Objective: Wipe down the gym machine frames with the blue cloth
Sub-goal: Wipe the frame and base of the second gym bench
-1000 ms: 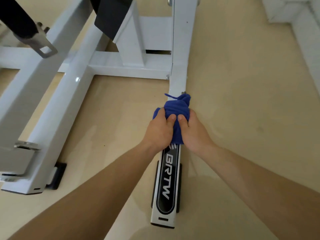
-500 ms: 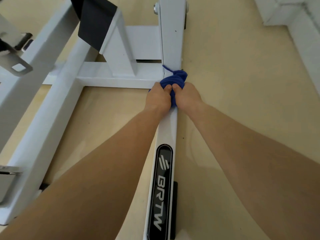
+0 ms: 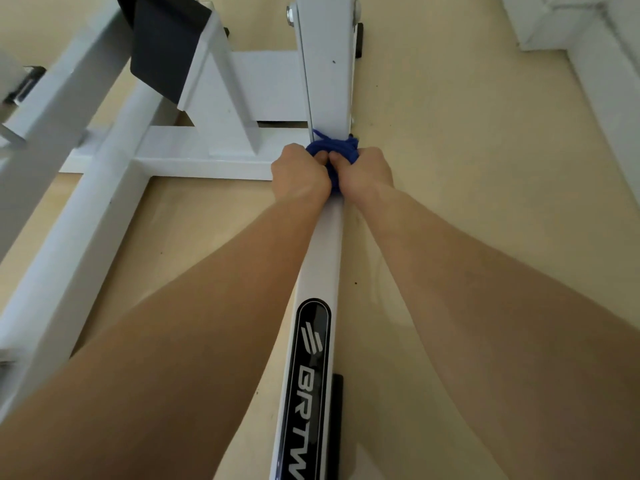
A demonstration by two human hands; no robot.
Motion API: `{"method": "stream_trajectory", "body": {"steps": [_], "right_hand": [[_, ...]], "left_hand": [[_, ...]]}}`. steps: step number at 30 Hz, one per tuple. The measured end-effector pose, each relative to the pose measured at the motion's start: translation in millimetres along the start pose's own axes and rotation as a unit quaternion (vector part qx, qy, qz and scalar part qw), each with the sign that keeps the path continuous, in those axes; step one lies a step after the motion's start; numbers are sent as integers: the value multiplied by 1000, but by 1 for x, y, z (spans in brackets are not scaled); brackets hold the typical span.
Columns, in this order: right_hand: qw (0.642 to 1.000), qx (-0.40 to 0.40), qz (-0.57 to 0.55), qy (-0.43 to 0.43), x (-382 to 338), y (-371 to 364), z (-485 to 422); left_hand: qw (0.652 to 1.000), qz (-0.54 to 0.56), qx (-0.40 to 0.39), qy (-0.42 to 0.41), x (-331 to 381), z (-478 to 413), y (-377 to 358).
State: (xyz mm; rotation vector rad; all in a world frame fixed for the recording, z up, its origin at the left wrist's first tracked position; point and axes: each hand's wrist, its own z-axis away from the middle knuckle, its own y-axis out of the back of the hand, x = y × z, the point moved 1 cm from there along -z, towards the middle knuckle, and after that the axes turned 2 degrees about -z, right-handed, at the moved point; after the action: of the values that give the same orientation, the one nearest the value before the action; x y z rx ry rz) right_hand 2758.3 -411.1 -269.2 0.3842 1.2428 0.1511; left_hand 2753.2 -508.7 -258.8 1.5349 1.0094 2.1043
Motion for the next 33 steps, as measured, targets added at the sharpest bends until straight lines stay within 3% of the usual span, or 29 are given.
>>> {"method": "stream_trajectory", "body": {"steps": [4,8,15,23,33], "right_hand": [[999,-28,17,-11,-7,6,3],[1000,-4,30,-1,1,-2,19],[998,-43,43,0,26,1,73],[995,-81,48,-10,48,3,143],[982,-158,83,-62,55,20,194]], "left_hand": [[999,38,-12,-28,-7,7,3],[993,71,-47,-79,-25,23,5],[987,33,-88,-132,-60,72,22],[976,28,-183,-112,-100,130,54],[973,-34,-199,-111,-108,171,80]]}}
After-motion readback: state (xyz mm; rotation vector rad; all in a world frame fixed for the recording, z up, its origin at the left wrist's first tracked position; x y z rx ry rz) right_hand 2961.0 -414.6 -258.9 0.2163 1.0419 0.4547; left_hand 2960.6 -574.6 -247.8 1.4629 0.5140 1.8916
